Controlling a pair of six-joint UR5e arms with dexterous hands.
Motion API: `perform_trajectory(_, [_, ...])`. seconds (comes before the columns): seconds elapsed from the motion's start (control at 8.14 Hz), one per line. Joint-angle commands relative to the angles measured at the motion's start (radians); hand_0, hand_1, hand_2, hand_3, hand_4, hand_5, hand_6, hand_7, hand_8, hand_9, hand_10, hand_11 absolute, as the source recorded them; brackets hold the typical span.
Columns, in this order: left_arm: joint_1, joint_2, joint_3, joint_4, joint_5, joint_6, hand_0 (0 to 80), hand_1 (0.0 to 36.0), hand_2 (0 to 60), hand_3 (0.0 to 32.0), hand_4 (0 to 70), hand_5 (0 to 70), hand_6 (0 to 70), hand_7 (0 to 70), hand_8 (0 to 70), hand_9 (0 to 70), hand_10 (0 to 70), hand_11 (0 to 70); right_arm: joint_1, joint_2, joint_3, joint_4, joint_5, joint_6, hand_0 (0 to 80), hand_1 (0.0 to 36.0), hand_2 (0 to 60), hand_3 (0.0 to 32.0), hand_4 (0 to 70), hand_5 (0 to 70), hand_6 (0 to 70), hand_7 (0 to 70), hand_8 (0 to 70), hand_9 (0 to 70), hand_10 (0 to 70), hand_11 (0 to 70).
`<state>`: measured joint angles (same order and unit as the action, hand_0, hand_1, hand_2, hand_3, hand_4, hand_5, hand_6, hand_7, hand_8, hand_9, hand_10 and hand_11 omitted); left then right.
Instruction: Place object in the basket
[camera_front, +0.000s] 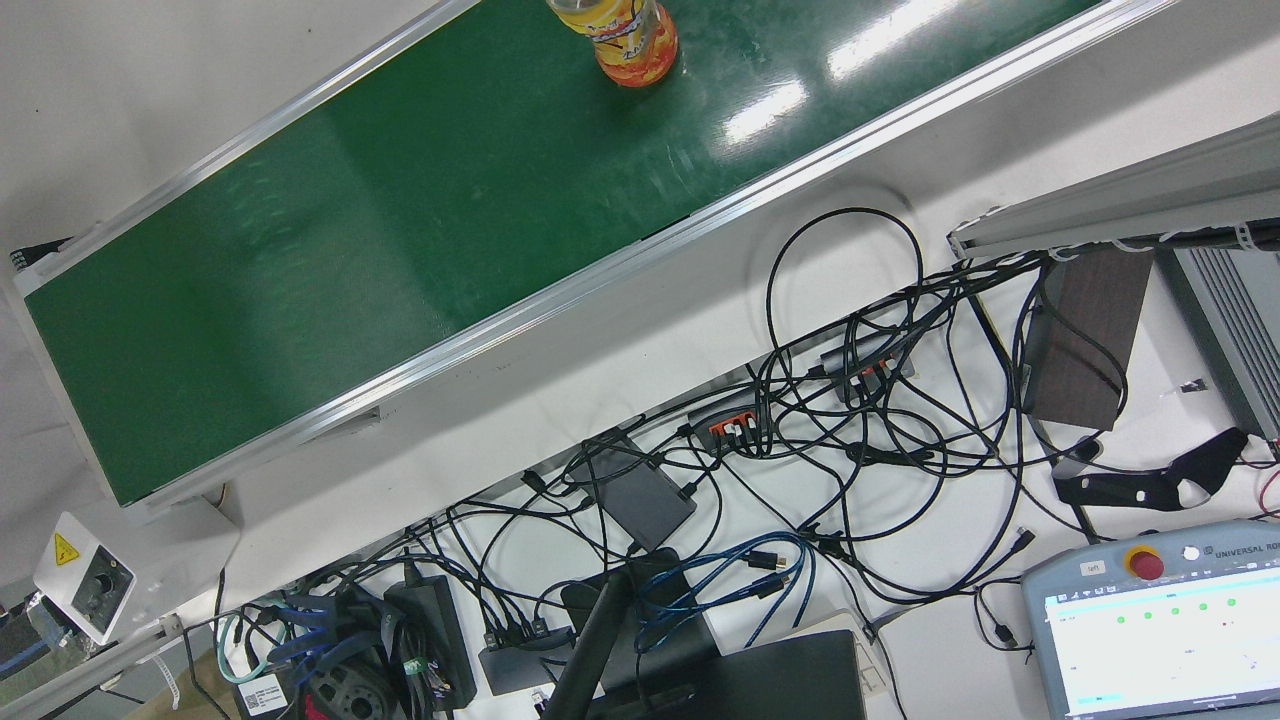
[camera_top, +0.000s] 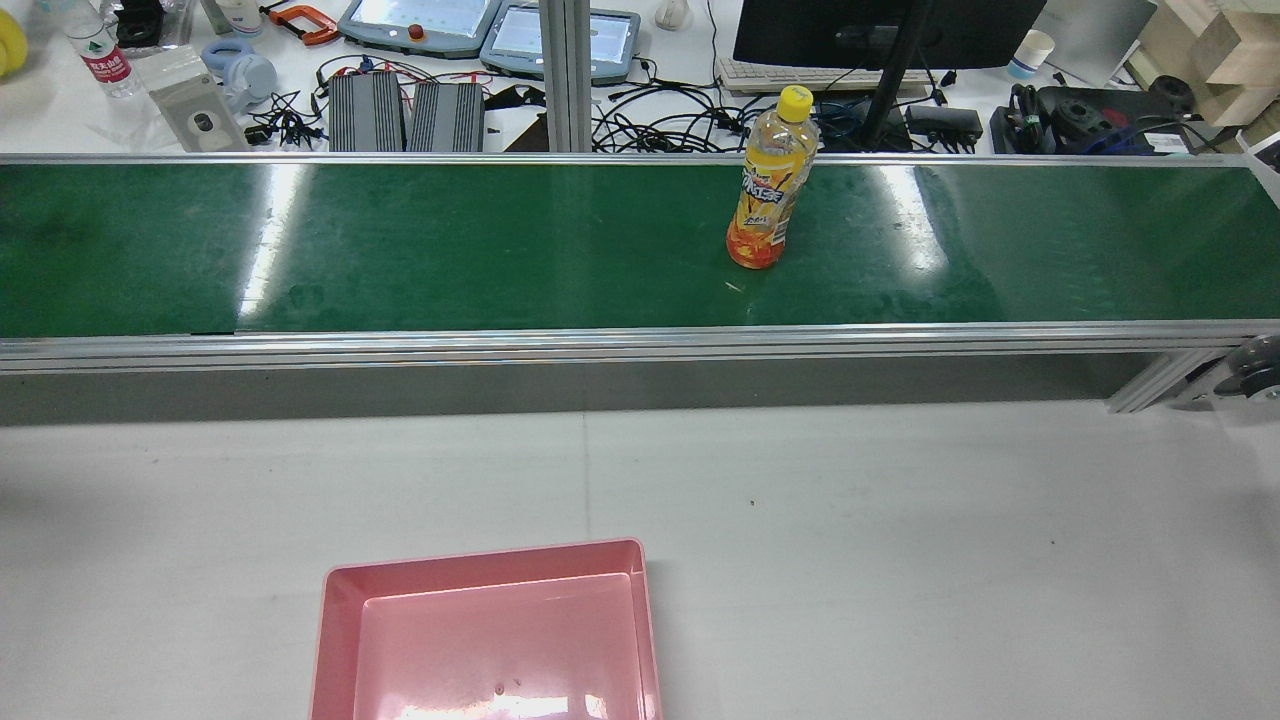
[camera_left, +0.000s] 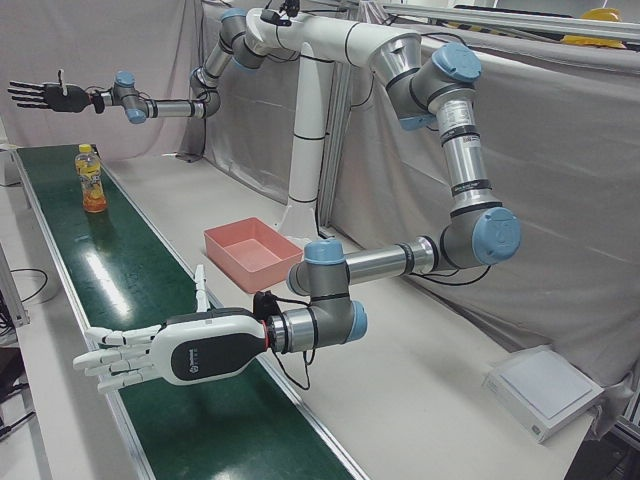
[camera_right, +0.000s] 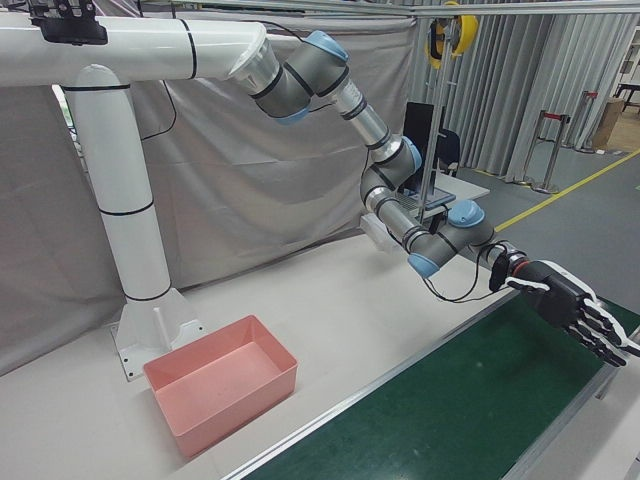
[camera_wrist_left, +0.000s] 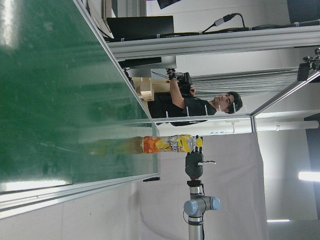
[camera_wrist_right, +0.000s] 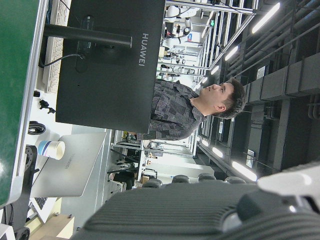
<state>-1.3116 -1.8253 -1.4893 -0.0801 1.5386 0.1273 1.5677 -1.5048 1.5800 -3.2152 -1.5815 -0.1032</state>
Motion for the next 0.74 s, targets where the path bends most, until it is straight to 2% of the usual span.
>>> perform_trajectory(0.0, [0.0, 0.0, 0.0, 0.0, 0.0, 0.0, 49.3, 4.3, 0.0, 0.0, 1.5, 19.6, 0.0, 0.0, 6.5, 2.6, 0.0, 0.0, 0.0, 0.0, -0.002, 0.0, 0.0, 0.0, 0.0, 0.0, 0.0, 0.0, 0.0, 0.0, 0.0, 0.0, 0.0, 0.0, 0.0, 0.0])
perform_trajectory(0.61, [0.0, 0.0, 0.0, 0.0, 0.0, 0.0, 49.4, 4.6, 0.0, 0.0, 1.8, 20.0, 0.0, 0.0, 6.7, 3.1, 0.0, 0.0, 0.0, 0.0, 0.0, 0.0, -0.002, -0.001, 0.0, 0.0, 0.0, 0.0, 0.0, 0.0, 0.0, 0.0, 0.0, 0.0, 0.0, 0.0])
